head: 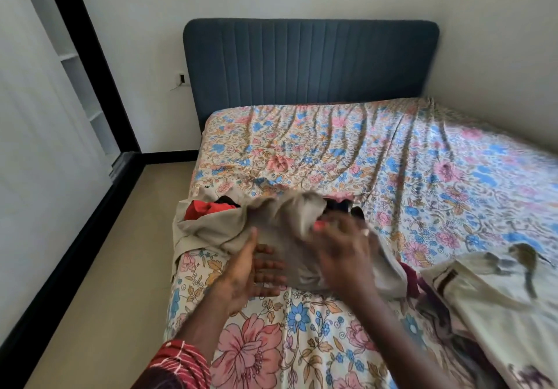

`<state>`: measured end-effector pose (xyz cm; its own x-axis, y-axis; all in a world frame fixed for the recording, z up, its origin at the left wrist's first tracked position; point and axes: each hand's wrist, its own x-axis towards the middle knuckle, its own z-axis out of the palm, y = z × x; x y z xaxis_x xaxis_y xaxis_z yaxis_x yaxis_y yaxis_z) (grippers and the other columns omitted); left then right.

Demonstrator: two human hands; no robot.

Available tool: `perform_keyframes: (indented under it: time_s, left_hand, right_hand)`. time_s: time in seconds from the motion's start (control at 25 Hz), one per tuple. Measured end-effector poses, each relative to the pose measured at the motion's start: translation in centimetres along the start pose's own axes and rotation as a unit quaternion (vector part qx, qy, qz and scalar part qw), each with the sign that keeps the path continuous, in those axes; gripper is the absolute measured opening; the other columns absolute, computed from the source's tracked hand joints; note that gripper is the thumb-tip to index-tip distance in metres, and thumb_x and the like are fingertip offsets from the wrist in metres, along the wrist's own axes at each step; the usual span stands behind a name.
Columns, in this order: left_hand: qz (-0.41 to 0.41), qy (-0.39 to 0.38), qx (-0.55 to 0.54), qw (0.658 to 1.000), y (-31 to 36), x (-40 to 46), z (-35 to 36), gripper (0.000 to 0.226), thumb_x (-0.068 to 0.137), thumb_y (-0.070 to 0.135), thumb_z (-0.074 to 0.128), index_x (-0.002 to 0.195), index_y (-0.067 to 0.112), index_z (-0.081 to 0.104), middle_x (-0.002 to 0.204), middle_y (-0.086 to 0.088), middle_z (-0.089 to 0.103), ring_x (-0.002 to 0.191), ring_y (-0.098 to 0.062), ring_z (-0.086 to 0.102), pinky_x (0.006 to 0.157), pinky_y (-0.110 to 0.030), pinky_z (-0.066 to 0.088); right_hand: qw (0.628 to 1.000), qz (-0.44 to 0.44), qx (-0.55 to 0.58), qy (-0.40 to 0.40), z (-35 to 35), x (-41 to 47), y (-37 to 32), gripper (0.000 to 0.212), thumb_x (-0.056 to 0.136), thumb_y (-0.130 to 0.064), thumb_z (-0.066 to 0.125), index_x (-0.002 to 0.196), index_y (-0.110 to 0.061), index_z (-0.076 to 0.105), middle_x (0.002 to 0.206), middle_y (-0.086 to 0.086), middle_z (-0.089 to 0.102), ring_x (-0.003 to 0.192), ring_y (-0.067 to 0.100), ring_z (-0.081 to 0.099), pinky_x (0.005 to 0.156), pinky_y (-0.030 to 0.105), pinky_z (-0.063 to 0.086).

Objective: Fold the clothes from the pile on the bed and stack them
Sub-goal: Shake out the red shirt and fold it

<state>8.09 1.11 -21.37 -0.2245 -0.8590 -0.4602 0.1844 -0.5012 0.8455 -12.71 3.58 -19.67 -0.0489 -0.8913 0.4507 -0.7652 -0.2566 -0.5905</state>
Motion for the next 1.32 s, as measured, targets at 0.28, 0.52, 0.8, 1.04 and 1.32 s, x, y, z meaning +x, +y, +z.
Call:
perform_keyframes:
  time_s: [0.28, 0.52, 0.8, 1.04, 1.32]
  left_hand:
    - [-0.011, 0.204, 0.032, 0.978, -6.3, 0.3, 0.0, 0.033, 0.088, 0.018, 0.077, 0.110, -0.005, 0.070, 0.089, -0.017, 0.077, 0.084, -0.033, 0.074, 0.085, -0.047, 0.061]
    - [0.107, 0.424, 0.297, 0.849, -7.0, -2.7, -2.4, 0.069, 0.064, 0.043, 0.094, 0.111, 0.012, 0.054, 0.106, -0.007, 0.063, 0.091, -0.029, 0.062, 0.072, -0.038, 0.053]
    - [0.204, -0.031, 0.636, 0.744, -8.6, -1.2, 1.9, 0.093, 0.063, 0.074, 0.076, 0.145, 0.044, 0.043, 0.155, 0.012, 0.031, 0.144, -0.012, 0.027, 0.116, -0.044, 0.020]
    - [0.208, 0.050, 0.708, 0.673, -5.2, 6.5, 3.0, 0.109, 0.073, 0.074, 0.068, 0.159, 0.029, 0.019, 0.167, 0.005, 0.010, 0.156, -0.020, 0.005, 0.120, -0.058, 0.019]
    - [0.197, 0.065, 0.402, 0.892, 0.0, 7.6, 3.4, 0.040, 0.086, 0.026, 0.078, 0.122, 0.012, 0.067, 0.117, -0.002, 0.071, 0.108, -0.019, 0.068, 0.091, -0.030, 0.057]
  right_hand:
    - [0.982, 0.054, 0.047, -0.172, -1.8, -12.4, 2.5, 0.017, 0.093, -0.035, 0.072, 0.078, -0.028, 0.077, 0.078, -0.020, 0.075, 0.075, -0.005, 0.071, 0.070, 0.029, 0.058]
    - [0.987, 0.138, -0.072, -0.050, -1.4, 2.4, 3.9, 0.026, 0.097, -0.022, 0.062, 0.122, -0.020, 0.070, 0.112, -0.002, 0.075, 0.085, 0.012, 0.069, 0.073, 0.027, 0.056]
    - [0.986, 0.077, -0.141, -0.054, 0.3, 6.0, 2.4, 0.020, 0.094, -0.020, 0.061, 0.102, -0.026, 0.078, 0.104, 0.003, 0.073, 0.084, 0.028, 0.068, 0.068, 0.032, 0.051]
    - [0.984, -0.074, -0.062, 0.151, -5.1, 12.6, -4.7, 0.019, 0.097, -0.037, 0.063, 0.107, -0.029, 0.078, 0.094, -0.003, 0.070, 0.094, 0.021, 0.060, 0.084, 0.040, 0.044]
    - [0.953, -0.243, 0.122, 0.133, -7.0, 7.4, -9.0, 0.012, 0.093, -0.009, 0.069, 0.104, -0.015, 0.071, 0.073, -0.021, 0.055, 0.065, -0.009, 0.051, 0.060, 0.016, 0.042]
